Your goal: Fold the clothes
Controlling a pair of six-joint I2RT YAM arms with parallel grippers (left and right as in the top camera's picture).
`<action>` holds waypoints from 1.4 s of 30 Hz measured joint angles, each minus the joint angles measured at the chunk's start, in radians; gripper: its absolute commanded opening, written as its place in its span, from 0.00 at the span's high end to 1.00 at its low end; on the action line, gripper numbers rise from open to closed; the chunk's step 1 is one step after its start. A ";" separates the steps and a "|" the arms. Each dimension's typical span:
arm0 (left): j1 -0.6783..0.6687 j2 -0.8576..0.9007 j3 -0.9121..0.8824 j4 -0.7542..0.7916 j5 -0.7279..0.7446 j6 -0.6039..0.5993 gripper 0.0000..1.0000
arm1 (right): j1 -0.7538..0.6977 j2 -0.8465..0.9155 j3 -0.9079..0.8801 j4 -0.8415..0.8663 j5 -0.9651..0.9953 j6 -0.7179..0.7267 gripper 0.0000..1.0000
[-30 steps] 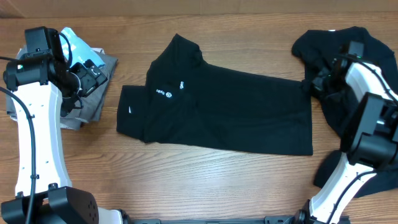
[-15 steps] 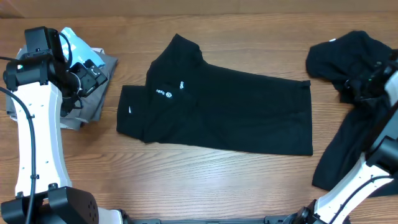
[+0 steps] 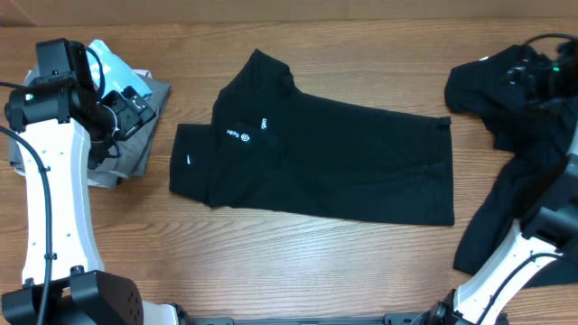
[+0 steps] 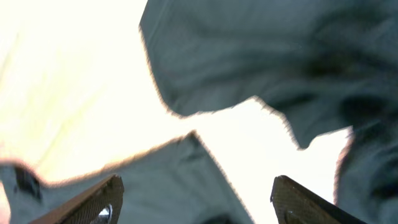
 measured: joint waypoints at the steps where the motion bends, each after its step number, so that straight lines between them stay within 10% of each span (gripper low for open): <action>1: 0.000 0.000 0.000 0.000 0.000 0.000 0.00 | 0.024 -0.001 0.000 -0.021 0.004 -0.002 0.20; 17: 0.000 0.000 0.000 0.000 0.000 0.000 0.00 | 0.293 -0.001 -0.329 0.168 0.137 0.189 0.23; 42: 0.000 0.000 0.000 0.000 0.000 0.000 0.00 | 0.305 0.001 -0.457 0.378 0.227 0.382 0.16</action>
